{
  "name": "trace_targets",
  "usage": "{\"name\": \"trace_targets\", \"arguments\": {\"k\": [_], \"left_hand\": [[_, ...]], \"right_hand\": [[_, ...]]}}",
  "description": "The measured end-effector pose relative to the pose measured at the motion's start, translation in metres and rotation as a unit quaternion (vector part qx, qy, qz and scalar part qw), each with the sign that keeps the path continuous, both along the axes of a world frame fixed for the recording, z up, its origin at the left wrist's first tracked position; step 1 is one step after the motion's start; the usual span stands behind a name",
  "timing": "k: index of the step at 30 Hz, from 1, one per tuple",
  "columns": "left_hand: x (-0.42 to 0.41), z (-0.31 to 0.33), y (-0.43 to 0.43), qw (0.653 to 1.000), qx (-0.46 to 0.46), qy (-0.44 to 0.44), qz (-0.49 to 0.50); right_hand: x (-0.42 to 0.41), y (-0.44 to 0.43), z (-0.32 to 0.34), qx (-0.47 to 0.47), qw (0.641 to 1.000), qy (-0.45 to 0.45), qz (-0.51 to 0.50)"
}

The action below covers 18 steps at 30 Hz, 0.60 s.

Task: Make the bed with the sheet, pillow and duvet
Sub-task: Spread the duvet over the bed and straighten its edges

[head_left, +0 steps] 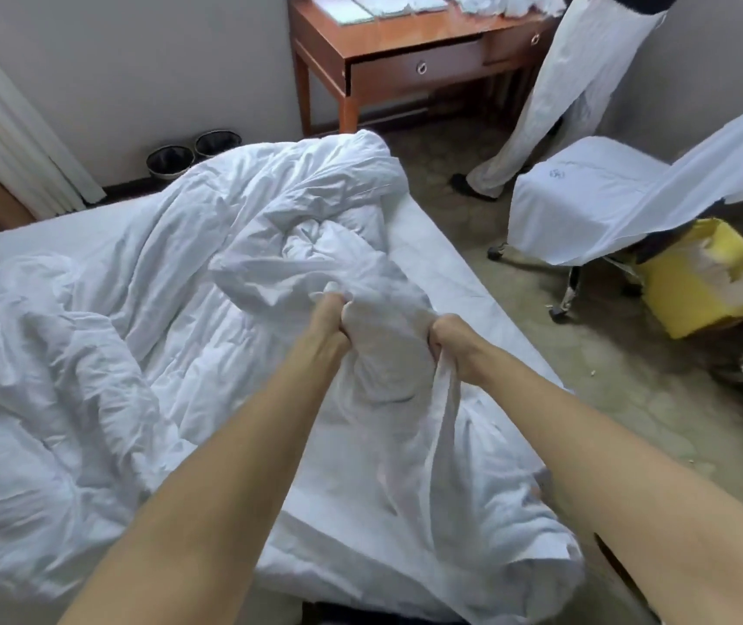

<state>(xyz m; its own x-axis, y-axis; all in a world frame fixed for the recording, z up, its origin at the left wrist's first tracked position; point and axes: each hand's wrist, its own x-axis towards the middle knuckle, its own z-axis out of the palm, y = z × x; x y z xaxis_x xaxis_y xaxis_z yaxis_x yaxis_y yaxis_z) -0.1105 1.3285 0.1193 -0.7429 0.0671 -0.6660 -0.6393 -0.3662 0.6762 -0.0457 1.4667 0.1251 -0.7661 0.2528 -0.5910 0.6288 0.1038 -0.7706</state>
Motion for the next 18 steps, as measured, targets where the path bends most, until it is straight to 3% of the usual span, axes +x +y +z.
{"name": "trace_targets", "arguments": {"k": [3, 10, 14, 18], "left_hand": [[0.014, 0.040, 0.080, 0.991, 0.041, 0.099, -0.077], [0.130, 0.095, 0.296, 0.940, 0.035, 0.116, -0.319], [0.205, 0.066, 0.397, 0.887, 0.024, 0.079, -0.454], [0.247, 0.013, 0.430, 0.860, -0.020, 0.049, -0.507]], "right_hand": [[0.037, 0.063, 0.010, -0.067, 0.997, 0.010, -0.044], [0.169, 0.246, 0.035, -0.047, 0.984, 0.032, -0.167], [0.261, 0.327, 0.025, -0.032, 0.960, -0.012, -0.277], [0.310, 0.360, -0.022, -0.036, 0.928, -0.075, -0.362]]}}
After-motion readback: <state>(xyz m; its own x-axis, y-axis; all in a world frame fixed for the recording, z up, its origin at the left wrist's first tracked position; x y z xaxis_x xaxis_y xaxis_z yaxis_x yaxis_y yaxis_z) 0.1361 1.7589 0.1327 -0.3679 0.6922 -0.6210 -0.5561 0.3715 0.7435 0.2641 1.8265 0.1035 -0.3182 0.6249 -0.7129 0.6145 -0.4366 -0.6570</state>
